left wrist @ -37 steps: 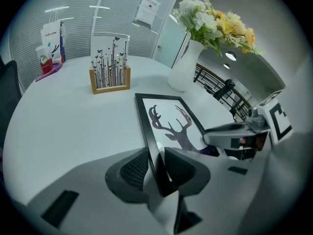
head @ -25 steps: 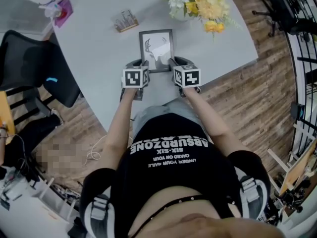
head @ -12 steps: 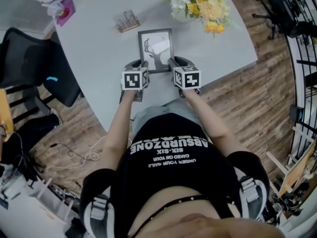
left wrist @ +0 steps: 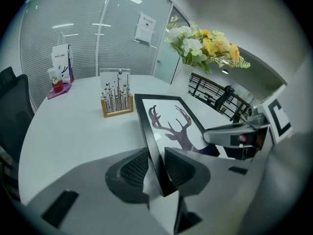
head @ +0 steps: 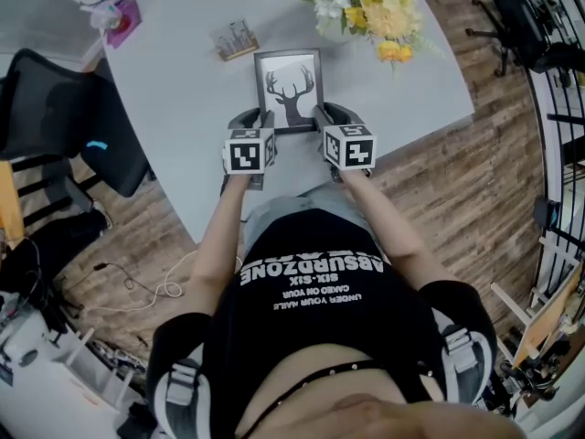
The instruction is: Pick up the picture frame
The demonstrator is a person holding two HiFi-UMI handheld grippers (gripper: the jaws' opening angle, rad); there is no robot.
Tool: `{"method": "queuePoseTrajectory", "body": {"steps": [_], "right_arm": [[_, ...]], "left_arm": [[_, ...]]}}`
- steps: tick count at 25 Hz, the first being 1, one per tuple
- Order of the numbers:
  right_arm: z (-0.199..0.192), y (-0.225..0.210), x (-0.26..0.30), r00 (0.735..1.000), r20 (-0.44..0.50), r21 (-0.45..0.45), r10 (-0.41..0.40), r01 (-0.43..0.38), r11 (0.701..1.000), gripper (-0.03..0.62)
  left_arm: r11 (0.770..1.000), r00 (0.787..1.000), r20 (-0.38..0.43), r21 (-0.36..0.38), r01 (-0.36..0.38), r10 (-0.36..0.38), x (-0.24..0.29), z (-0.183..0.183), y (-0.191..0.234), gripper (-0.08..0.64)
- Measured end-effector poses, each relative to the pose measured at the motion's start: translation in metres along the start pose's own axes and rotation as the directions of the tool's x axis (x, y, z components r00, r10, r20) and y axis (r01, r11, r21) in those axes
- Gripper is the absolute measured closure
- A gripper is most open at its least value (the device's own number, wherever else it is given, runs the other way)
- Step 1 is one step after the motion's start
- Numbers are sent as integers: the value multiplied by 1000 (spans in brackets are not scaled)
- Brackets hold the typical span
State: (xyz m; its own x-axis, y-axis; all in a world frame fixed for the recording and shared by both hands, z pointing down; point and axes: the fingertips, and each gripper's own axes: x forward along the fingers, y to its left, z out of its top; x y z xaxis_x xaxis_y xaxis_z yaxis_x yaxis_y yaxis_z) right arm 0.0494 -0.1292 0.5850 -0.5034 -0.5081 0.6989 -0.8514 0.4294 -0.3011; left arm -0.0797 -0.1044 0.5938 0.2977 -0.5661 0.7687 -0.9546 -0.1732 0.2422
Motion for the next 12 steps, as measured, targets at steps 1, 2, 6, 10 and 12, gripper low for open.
{"method": "queuePoseTrajectory", "body": {"steps": [1, 2, 6, 10, 12], "right_arm": [[1, 0, -2, 1000, 6, -3, 1, -1, 1000, 499], [2, 1, -4, 1000, 12, -5, 2, -2, 1000, 499], [6, 3, -13, 999, 40, -14, 7, -6, 1000, 500], [12, 7, -23, 997, 81, -33, 12, -10, 999, 500], [13, 9, -28, 995, 97, -34, 18, -15, 999, 500]], "left_arm": [[1000, 1000, 5, 4, 1, -1, -1, 1, -1, 449], [1000, 1000, 10, 7, 2, -2, -3, 1, -2, 449], [1000, 999, 40, 18, 3, -4, -11, 4, -6, 449], [998, 996, 87, 66, -21, 15, -22, 11, -12, 449], [997, 994, 106, 77, -30, 22, -29, 14, -15, 449]]}}
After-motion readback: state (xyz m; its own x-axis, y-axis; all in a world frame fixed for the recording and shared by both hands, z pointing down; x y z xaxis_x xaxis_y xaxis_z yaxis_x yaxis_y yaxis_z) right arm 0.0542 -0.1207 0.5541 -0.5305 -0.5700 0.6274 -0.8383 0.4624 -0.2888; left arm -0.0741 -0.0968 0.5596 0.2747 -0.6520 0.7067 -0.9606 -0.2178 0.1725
